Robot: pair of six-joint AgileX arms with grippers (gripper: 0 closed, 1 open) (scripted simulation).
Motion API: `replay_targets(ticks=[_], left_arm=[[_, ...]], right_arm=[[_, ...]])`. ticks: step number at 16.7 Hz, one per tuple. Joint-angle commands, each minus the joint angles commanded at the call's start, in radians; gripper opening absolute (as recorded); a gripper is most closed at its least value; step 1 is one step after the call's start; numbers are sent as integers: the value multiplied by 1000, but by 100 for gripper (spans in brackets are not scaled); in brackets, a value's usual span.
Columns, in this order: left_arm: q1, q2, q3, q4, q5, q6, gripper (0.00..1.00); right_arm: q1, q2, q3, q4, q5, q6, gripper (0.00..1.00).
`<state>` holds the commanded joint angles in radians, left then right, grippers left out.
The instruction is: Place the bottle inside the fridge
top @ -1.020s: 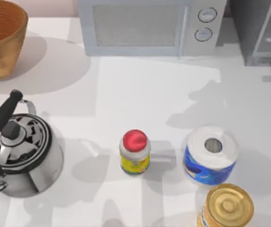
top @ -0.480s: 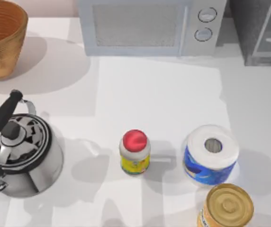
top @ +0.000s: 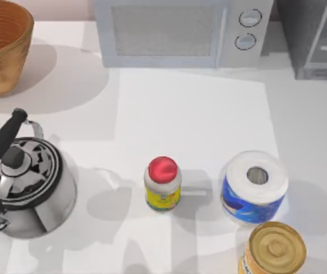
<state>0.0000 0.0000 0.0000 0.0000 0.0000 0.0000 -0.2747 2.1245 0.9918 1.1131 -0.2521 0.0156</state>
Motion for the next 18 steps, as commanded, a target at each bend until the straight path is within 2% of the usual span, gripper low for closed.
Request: replay_targets(ticks=[13, 18], left_arm=[[0, 0, 0, 0, 0, 0, 100], [0, 0, 0, 0, 0, 0, 100]], right_arm=[[43, 222, 456, -195, 38, -3, 1], [49, 252, 494, -232, 49, -3, 1]])
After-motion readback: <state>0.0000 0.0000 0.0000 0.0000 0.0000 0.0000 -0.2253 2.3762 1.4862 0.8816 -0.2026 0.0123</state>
